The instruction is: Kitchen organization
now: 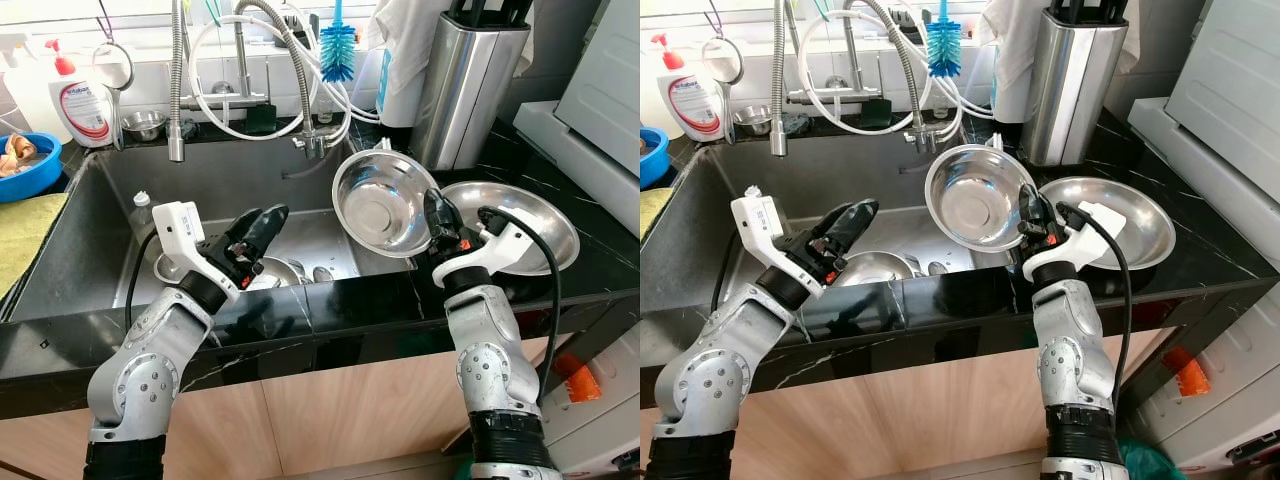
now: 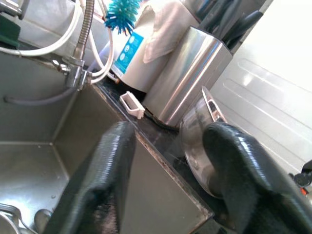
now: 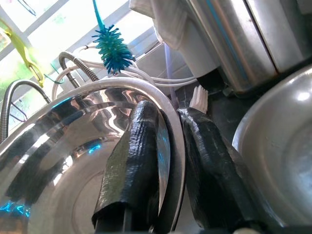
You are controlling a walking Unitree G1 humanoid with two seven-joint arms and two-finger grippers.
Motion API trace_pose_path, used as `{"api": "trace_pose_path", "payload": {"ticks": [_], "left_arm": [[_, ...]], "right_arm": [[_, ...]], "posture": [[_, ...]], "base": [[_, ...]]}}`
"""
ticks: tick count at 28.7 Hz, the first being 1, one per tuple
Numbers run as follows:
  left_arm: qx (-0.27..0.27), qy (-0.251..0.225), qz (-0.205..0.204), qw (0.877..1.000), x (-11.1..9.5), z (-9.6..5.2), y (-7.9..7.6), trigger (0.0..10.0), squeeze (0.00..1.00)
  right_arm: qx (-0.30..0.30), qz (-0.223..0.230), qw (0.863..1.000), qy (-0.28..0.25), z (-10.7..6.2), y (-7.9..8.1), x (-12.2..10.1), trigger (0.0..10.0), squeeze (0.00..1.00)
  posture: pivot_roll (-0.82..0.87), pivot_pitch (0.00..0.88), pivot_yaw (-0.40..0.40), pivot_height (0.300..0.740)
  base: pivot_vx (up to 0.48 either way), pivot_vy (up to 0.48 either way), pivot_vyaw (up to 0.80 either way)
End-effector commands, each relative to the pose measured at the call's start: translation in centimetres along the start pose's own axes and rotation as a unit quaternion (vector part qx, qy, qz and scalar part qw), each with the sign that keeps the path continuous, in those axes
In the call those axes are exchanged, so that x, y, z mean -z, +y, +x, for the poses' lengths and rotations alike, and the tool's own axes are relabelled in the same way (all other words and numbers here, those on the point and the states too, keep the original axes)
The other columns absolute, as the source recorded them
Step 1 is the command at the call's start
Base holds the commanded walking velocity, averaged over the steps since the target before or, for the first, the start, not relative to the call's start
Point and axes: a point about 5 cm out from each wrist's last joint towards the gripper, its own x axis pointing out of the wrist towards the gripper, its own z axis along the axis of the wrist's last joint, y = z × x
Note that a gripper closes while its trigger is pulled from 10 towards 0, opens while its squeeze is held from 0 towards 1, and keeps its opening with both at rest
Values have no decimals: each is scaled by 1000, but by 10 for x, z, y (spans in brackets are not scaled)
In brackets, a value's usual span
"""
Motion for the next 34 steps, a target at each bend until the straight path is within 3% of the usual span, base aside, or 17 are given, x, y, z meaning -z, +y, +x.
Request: {"api": "trace_pose_path", "payload": {"ticks": [1, 4, 5, 6, 8, 9, 26, 33, 34], "left_arm": [[10, 3, 10, 1000, -4, 1, -5, 10000, 0], [9, 5, 10, 1000, -4, 2, -5, 10000, 0], [8, 6, 12, 1000, -4, 2, -5, 10000, 627], [8, 7, 15, 1000, -4, 2, -5, 10000, 1000], [9, 14, 26, 1000, -3, 2, -6, 10000, 1000], [10, 16, 28, 999, -3, 2, -6, 10000, 0], [19, 30, 35, 999, 4, 2, -10, 10000, 0], [17, 44, 68, 997, 7, 3, -11, 10000, 0], [16, 49, 76, 996, 8, 3, -11, 6706, 0]], "right_arm": [[-24, -15, 1000, -12, 6, 10, -6, 10000, 0], [-45, -30, 999, 7, 7, 17, 0, 10000, 0], [-51, -32, 998, 11, 7, 18, 2, 10000, 0], [-55, -35, 998, 13, 7, 19, 3, 10000, 0], [-71, -53, 996, 14, 9, 23, 3, 10000, 0], [-73, -53, 996, 12, 9, 24, 2, 10000, 0], [-130, -80, 988, 36, 12, 40, 11, 10000, 0], [-139, -96, 985, 31, 14, 46, 10, 10000, 0], [-143, -100, 984, 30, 15, 48, 9, 10000, 0]], "posture": [[74, 13, -28, 740], [76, 11, -29, 740], [79, 7, -30, 740], [79, 7, -30, 740], [80, 0, -33, 740], [80, 0, -34, 740], [87, 0, -39, 740], [84, 0, -37, 740], [84, 0, -36, 740]], "base": [[0, 0, 0], [0, 0, 0], [0, 0, 0], [0, 0, 0], [0, 0, 0], [0, 0, 0], [0, 0, 0], [0, 0, 0], [0, 0, 0]]}}
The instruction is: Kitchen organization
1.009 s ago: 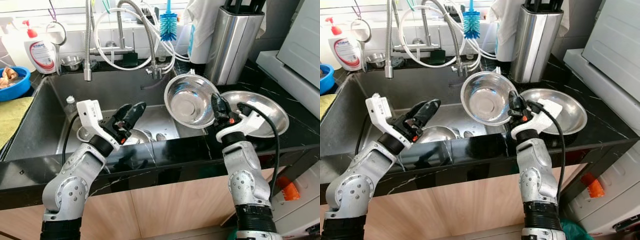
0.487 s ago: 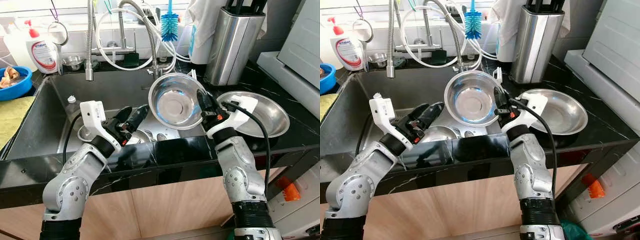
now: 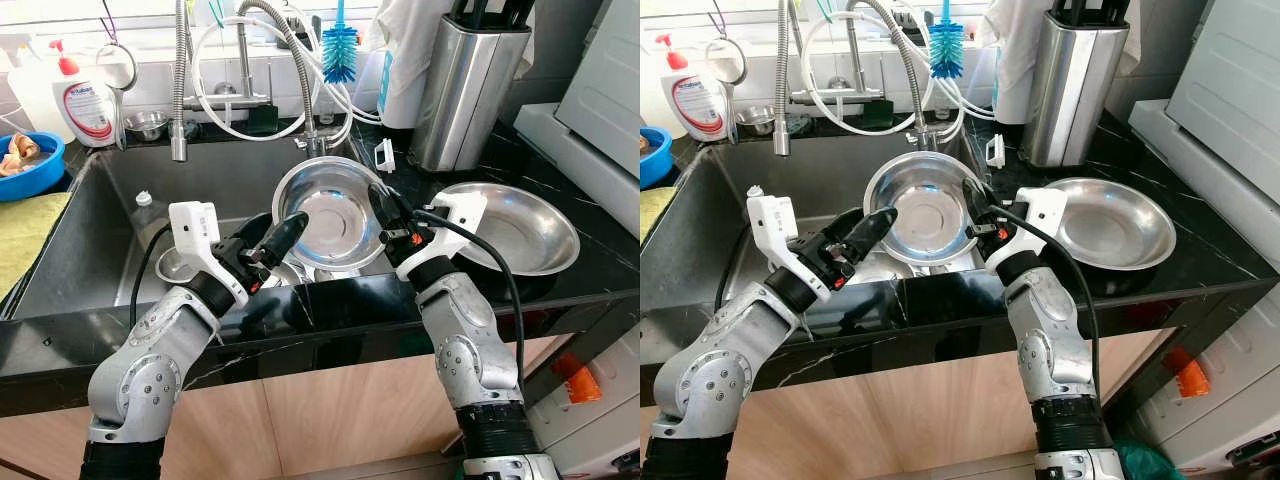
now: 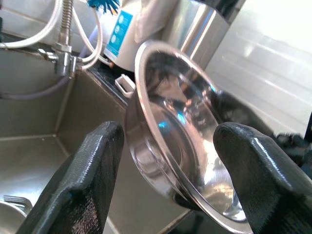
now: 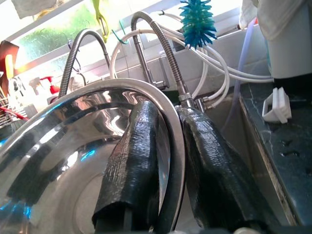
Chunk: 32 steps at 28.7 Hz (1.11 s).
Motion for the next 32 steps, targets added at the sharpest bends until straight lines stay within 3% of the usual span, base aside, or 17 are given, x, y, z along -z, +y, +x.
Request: {"api": "trace_pose_path", "payload": {"ticks": [1, 2, 20, 32], "left_arm": [[-1, 5, 26, 1000, 0, 0, -1, 6706, 0], [-1, 9, 33, 999, 2, 0, -1, 0, 0], [-41, -9, 59, 997, -3, 2, 9, 0, 0], [-27, -6, 59, 998, -1, 1, 5, 0, 0]], "right_arm": [[-16, -16, 1000, -13, 6, 6, -8, 10000, 0], [-23, -24, 999, -13, 7, 9, -8, 10000, 0], [-39, -57, 997, -13, 9, 15, -11, 10000, 0], [-42, -71, 996, -12, 10, 15, -11, 10000, 0]], "posture": [[84, 0, -36, 740], [82, 0, -35, 740], [82, 0, -36, 740], [84, 0, -36, 740]], "base": [[0, 0, 0], [0, 0, 0], [0, 0, 0], [0, 0, 0]]}}
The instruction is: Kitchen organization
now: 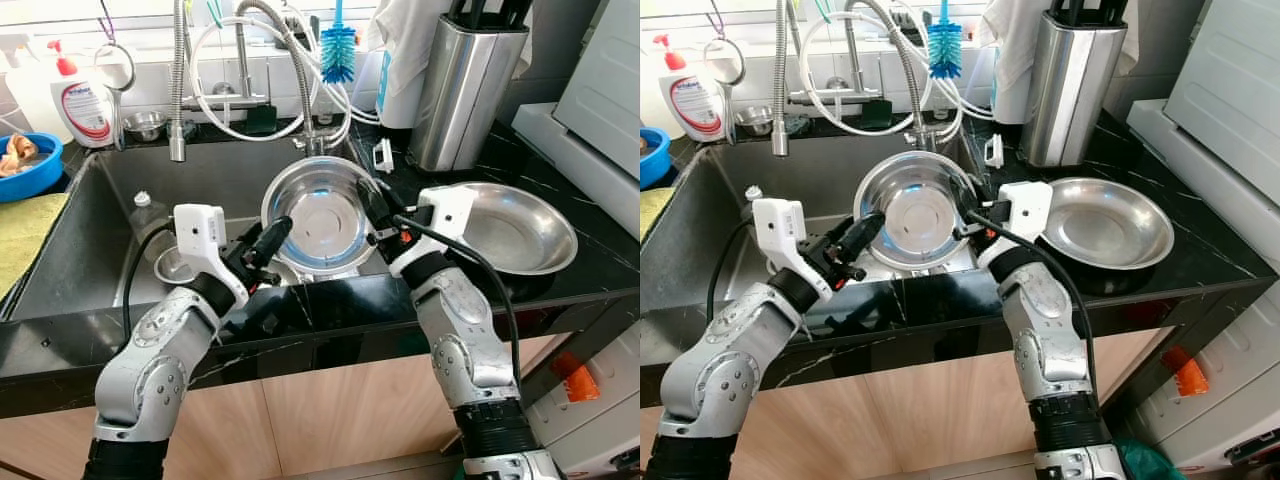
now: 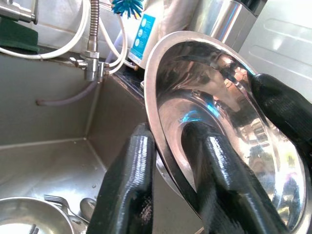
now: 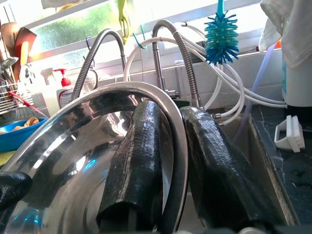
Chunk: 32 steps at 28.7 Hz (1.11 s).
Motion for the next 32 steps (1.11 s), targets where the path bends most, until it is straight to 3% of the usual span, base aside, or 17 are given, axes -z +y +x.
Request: {"api": "trace_pose_path", "payload": {"ticks": [1, 6, 7, 8, 9, 25, 30, 32], "left_arm": [[19, 1, 18, 1000, -2, 1, -4, 0, 0], [26, 5, 17, 999, -1, 0, -6, 0, 0], [29, 5, 16, 999, -1, 0, -6, 0, 0], [29, 5, 16, 999, -1, 0, -6, 0, 0], [30, 5, 16, 999, -1, 0, -7, 0, 0], [12, -4, 23, 1000, -2, 1, -4, 0, 0], [-40, -27, 22, 999, -6, 5, 4, 0, 0], [-91, -72, 1, 993, -15, 9, 6, 0, 0]], "right_arm": [[-12, -5, 1000, -5, 6, 3, -6, 10000, 0], [-15, -11, 1000, -5, 6, 5, -5, 10000, 0], [-15, -10, 1000, -6, 6, 5, -5, 10000, 800], [-15, -10, 1000, -6, 6, 5, -5, 10000, 800], [-15, -9, 1000, -7, 7, 5, -6, 10000, 1000], [-29, 7, 999, -19, 10, 11, -10, 10000, 1000], [-39, 14, 999, -13, 10, 12, -9, 10000, 1000], [-48, 27, 998, -10, 9, 15, -8, 10000, 1000]], "posture": [[85, 0, -36, 740], [85, 0, -36, 740], [86, 0, -37, 740], [86, 0, -37, 740], [85, 0, -36, 740], [84, 0, -37, 740], [84, 0, -38, 740], [83, 0, -38, 740]], "base": [[0, 0, 0], [0, 0, 0], [0, 0, 0], [0, 0, 0], [0, 0, 0], [0, 0, 0], [0, 0, 0], [0, 0, 0]]}}
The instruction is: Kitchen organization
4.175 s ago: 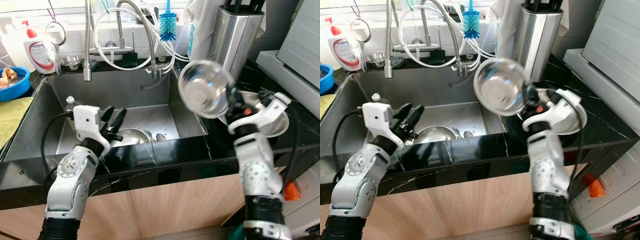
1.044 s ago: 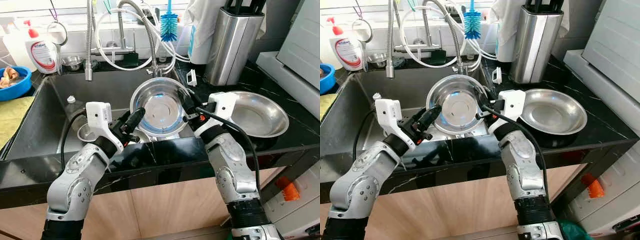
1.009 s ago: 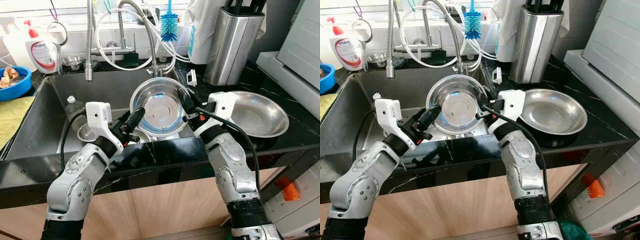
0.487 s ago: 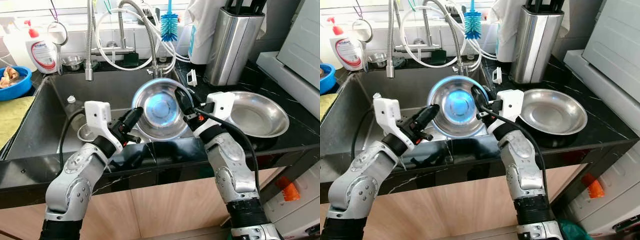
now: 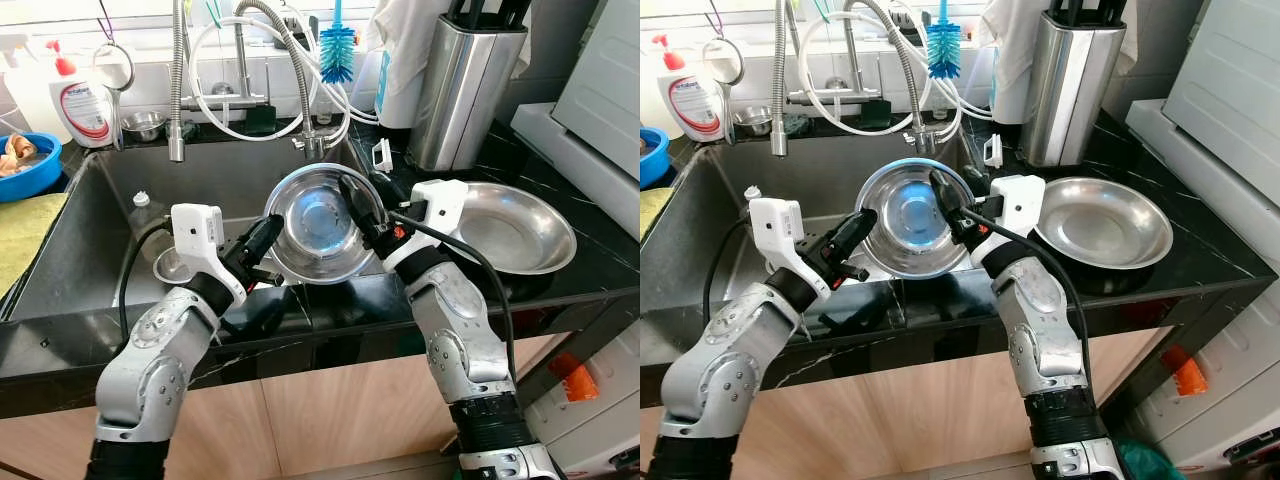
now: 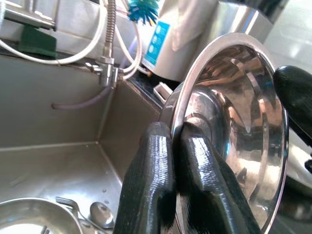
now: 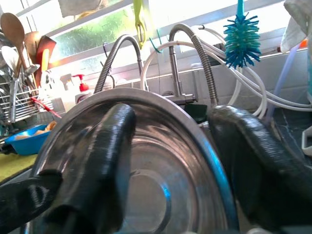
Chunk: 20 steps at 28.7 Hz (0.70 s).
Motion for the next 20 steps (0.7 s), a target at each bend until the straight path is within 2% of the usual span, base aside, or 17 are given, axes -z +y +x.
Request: {"api": "trace_pose_path", "payload": {"ticks": [1, 2, 3, 4, 5, 6, 7, 10, 11, 14, 15, 16, 17, 18, 20], "left_arm": [[-42, -47, 6, 998, -16, 5, 5, 0, 0], [-59, -77, -14, 995, -23, 7, 3, 0, 0], [-62, -85, -19, 994, -25, 8, 2, 0, 0], [-66, -95, -22, 993, -28, 9, 1, 0, 0], [-66, -95, -22, 993, -28, 9, 1, 0, 0], [-77, -113, -24, 990, -33, 11, -1, 2353, 0], [-87, -125, -13, 988, -37, 12, -1, 10000, 0], [-116, -141, 24, 983, -42, 13, 4, 10000, 0], [-150, -136, 55, 978, -42, 13, 14, 10000, 0], [-170, -115, 107, 973, -36, 11, 26, 10000, 0], [-183, -95, 128, 970, -30, 8, 37, 10000, 0], [-189, -89, 135, 968, -28, 7, 41, 10000, 0], [-203, -80, 155, 963, -26, 3, 51, 10000, 0], [-200, -73, 173, 962, -26, 0, 58, 10000, 0], [-204, -68, 180, 960, -26, -3, 64, 10000, 0]], "right_arm": [[-19, 5, 1000, -3, 2, 6, -4, 10000, 1000], [-27, 5, 1000, 0, 2, 8, -3, 10000, 753], [-29, 5, 1000, 1, 2, 9, -3, 10000, 188], [-31, 5, 999, 2, 2, 10, -3, 10000, 0], [-31, 5, 999, 2, 2, 10, -3, 10000, 0], [-32, 4, 999, 4, 2, 11, -2, 10000, 0], [-30, 3, 1000, 3, 2, 10, -2, 10000, 0], [-22, 0, 1000, 1, 3, 8, -4, 10000, 0], [-13, -3, 1000, -2, 3, 7, -6, 10000, 0], [0, -7, 1000, -7, 2, 4, -9, 10000, 0], [12, -14, 1000, -12, 0, 3, -11, 10000, 0], [17, -17, 1000, -14, -1, 2, -12, 10000, 0], [39, -33, 999, -17, -6, -2, -14, 10000, 0], [66, -80, 994, -20, -12, -8, -16, 10000, 0], [85, -86, 992, -25, -19, -12, -17, 10000, 0]], "posture": [[83, 0, -38, 740], [83, 1, -38, 740], [83, 1, -38, 740], [85, 2, -39, 740], [85, 2, -39, 740], [85, 2, -38, 740], [83, 2, -37, 740], [81, 1, -35, 740], [81, 0, -33, 740], [80, 0, -32, 740], [81, 0, -31, 740], [81, 0, -31, 740], [83, 2, -32, 740], [85, 2, -31, 740], [86, 3, -30, 740]], "base": [[0, 0, 0], [0, 0, 0], [0, 0, 0], [0, 0, 0], [0, 0, 0], [0, 0, 0], [0, 0, 0], [0, 0, 0], [0, 0, 0], [0, 0, 0], [0, 0, 0], [0, 0, 0], [0, 0, 0], [0, 0, 0], [0, 0, 0]]}}
